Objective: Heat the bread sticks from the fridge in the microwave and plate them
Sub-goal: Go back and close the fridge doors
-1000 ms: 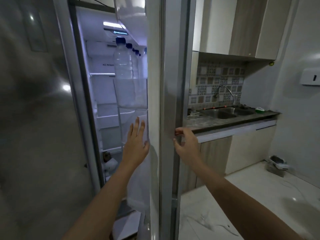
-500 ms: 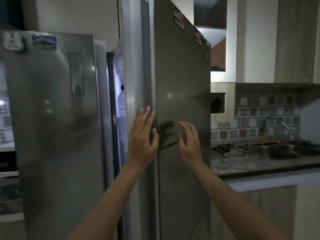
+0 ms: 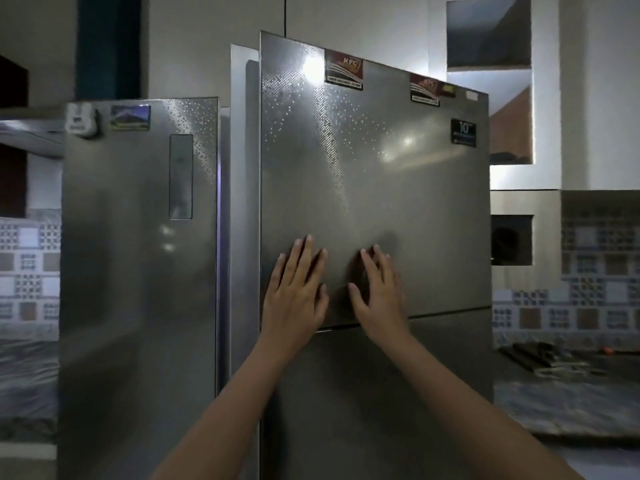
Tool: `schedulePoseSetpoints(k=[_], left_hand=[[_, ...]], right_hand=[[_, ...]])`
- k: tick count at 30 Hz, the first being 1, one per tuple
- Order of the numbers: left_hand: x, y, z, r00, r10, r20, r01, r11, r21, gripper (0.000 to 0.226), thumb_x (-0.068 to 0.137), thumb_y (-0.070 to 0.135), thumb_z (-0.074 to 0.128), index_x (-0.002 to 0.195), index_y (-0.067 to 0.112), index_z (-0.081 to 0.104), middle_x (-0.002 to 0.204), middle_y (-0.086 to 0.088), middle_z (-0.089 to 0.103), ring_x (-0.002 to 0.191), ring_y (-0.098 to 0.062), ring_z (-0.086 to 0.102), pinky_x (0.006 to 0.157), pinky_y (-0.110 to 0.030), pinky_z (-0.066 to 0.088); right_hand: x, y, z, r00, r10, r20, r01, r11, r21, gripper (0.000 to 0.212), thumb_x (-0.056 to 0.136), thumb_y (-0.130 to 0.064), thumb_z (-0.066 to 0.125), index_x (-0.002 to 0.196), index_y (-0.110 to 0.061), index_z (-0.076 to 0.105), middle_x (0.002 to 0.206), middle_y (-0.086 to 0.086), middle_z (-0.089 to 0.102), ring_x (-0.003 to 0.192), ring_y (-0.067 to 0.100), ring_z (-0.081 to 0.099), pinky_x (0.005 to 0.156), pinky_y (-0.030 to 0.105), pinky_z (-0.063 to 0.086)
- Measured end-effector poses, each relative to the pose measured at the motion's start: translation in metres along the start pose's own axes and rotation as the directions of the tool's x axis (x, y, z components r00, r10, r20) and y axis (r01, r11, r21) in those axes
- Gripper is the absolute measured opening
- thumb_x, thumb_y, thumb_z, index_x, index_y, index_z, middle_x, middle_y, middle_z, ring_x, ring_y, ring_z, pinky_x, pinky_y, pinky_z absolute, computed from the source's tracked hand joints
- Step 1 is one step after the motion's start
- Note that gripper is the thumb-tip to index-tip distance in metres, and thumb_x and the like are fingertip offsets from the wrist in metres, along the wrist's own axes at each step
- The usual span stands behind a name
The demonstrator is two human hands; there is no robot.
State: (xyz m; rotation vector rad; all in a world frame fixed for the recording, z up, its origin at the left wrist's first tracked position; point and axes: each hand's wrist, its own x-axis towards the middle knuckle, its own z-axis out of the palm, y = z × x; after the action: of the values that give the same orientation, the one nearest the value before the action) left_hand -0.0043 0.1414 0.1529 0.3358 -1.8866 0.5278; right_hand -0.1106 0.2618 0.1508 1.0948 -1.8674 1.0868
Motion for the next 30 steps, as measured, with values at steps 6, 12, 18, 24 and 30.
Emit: schedulePoseSetpoints(k=[6,12,18,24,30], left_hand=[[0.000,-0.027,0.042,0.997,-0.064,0.039,0.065,0.998,-0.021,0.061,0.093,0.036,0.037,0.149,0.019,0.020,0.158,-0.008,0.010,0.146,-0.021,0.002,0.118,-0.041,0.003],[0.003,-0.049,0.088,0.984,-0.100,0.145,0.107,0.993,-0.045,0.062,0.093,0.042,0.029,0.150,0.024,0.012,0.159,-0.007,0.005,0.146,-0.023,0.002,0.116,-0.044,0.008],[0.016,-0.064,0.116,0.968,-0.108,0.226,0.129,0.988,-0.083,0.058,0.091,0.040,0.028,0.146,0.024,0.026,0.155,-0.011,0.024,0.142,-0.029,0.024,0.109,-0.050,0.030],[0.016,-0.067,0.120,0.969,-0.101,0.227,0.129,0.985,-0.113,0.056,0.090,0.041,0.030,0.144,0.025,0.029,0.152,-0.013,0.031,0.139,-0.031,0.031,0.107,-0.049,0.032],[0.004,-0.066,0.114,0.943,-0.085,0.321,0.146,0.974,-0.172,0.062,0.095,0.036,0.041,0.149,0.029,0.011,0.159,-0.007,0.004,0.147,-0.027,0.003,0.116,-0.049,0.015]], right_hand=[[0.024,0.008,0.021,0.990,-0.004,0.141,0.032,0.980,-0.195,0.072,0.092,-0.035,0.048,0.150,-0.033,0.003,0.158,-0.007,-0.014,0.146,0.020,-0.016,0.115,0.055,0.004],[0.041,0.013,0.046,0.984,0.045,0.173,0.012,0.948,-0.319,0.076,0.089,-0.030,0.053,0.149,-0.032,0.006,0.158,-0.003,-0.009,0.146,0.023,-0.010,0.116,0.057,0.012],[0.055,0.011,0.068,0.981,0.090,0.174,-0.010,0.910,-0.414,0.080,0.088,-0.022,0.054,0.149,-0.029,0.003,0.158,-0.001,-0.011,0.145,0.026,-0.010,0.115,0.057,0.012],[0.058,0.007,0.078,0.974,0.118,0.192,-0.013,0.881,-0.474,0.084,0.088,-0.022,0.054,0.149,-0.027,-0.002,0.157,0.004,-0.015,0.144,0.031,-0.011,0.114,0.057,0.013],[0.046,0.007,0.074,0.960,0.092,0.263,0.050,0.871,-0.488,0.076,0.090,-0.015,0.048,0.150,-0.024,0.003,0.159,0.007,-0.007,0.145,0.032,-0.006,0.114,0.049,0.023]])
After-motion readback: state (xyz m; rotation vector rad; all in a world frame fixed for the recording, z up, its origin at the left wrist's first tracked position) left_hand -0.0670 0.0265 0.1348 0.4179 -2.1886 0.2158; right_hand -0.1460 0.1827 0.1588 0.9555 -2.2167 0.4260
